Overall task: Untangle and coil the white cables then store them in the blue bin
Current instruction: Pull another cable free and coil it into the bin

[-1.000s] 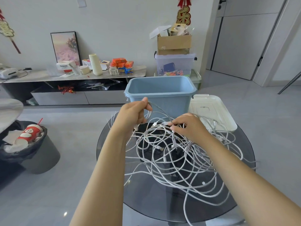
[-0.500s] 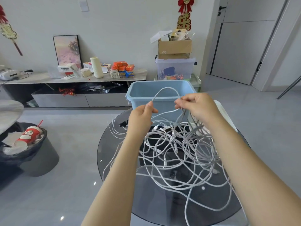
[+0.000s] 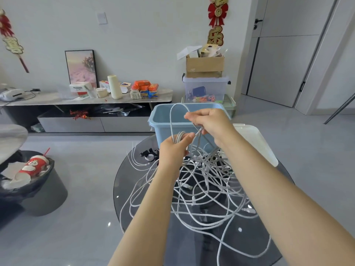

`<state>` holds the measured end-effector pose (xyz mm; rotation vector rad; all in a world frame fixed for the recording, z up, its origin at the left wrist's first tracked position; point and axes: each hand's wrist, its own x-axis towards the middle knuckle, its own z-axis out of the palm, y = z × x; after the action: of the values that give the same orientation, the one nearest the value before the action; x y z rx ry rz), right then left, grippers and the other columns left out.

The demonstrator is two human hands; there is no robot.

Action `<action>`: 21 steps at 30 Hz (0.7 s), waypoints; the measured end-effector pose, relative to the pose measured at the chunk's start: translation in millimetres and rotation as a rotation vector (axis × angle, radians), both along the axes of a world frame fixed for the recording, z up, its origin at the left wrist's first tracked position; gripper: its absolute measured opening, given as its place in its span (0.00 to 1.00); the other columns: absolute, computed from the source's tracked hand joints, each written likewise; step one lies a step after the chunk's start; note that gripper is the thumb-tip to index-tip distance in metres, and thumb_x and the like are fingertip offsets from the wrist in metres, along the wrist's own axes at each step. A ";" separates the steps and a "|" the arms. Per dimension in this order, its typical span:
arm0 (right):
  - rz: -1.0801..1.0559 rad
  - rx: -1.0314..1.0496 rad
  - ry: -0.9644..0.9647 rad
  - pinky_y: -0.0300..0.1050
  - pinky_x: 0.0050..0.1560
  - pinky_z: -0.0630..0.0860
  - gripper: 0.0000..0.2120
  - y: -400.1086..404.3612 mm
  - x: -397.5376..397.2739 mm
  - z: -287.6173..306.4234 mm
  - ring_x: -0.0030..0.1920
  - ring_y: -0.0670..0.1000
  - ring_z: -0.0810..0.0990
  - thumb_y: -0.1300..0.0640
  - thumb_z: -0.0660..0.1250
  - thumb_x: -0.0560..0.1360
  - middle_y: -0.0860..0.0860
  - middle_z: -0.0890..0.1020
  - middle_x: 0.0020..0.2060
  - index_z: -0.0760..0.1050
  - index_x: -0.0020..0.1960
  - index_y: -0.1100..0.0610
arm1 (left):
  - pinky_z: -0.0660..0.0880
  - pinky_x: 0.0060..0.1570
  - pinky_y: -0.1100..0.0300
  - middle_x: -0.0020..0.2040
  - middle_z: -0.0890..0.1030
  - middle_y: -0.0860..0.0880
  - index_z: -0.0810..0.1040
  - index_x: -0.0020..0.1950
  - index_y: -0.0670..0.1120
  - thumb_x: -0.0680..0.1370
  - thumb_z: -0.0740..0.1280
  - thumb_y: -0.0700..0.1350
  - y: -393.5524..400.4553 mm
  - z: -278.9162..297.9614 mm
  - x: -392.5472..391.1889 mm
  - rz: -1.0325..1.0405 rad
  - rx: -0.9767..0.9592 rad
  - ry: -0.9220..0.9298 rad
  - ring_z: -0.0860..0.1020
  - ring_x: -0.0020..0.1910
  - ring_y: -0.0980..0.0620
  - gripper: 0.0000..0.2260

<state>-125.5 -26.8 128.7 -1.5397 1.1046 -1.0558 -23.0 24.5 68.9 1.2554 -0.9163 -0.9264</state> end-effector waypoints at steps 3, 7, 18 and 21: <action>-0.037 0.076 -0.113 0.33 0.35 0.64 0.11 7.8 2.4 -8.5 0.33 0.37 0.74 0.53 0.73 0.70 0.46 0.82 0.40 0.82 0.50 0.57 | 0.71 0.34 0.63 0.24 0.73 0.57 0.79 0.38 0.45 0.73 0.73 0.46 -2.5 -1.4 -3.9 0.010 0.003 0.057 0.68 0.28 0.55 0.07; -0.059 0.125 -0.132 0.34 0.34 0.64 0.13 10.4 -4.1 -19.7 0.33 0.42 0.72 0.51 0.74 0.69 0.38 0.78 0.27 0.83 0.51 0.56 | 0.77 0.46 0.50 0.35 0.81 0.48 0.81 0.44 0.41 0.72 0.74 0.43 -4.5 -2.0 -10.1 0.002 -0.013 0.112 0.77 0.37 0.49 0.06; 0.061 -0.177 0.403 0.39 0.41 0.68 0.06 9.3 -30.4 -71.9 0.43 0.44 0.76 0.53 0.69 0.74 0.46 0.78 0.42 0.83 0.47 0.54 | 0.68 0.29 0.67 0.22 0.69 0.56 0.79 0.37 0.47 0.73 0.72 0.42 -6.1 7.7 -7.7 0.136 0.004 0.204 0.65 0.25 0.56 0.06; 0.139 -0.169 0.461 0.31 0.38 0.66 0.10 5.4 -45.3 -87.0 0.37 0.37 0.74 0.61 0.66 0.73 0.44 0.79 0.41 0.84 0.48 0.51 | 0.70 0.33 0.64 0.20 0.66 0.57 0.79 0.38 0.47 0.74 0.72 0.42 -5.4 18.1 -2.9 0.187 -0.055 0.238 0.63 0.24 0.56 0.05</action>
<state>-170.8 -21.5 41.7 -2.0315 1.2129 -0.7312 -25.9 19.2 87.0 1.1349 -0.6225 -0.8740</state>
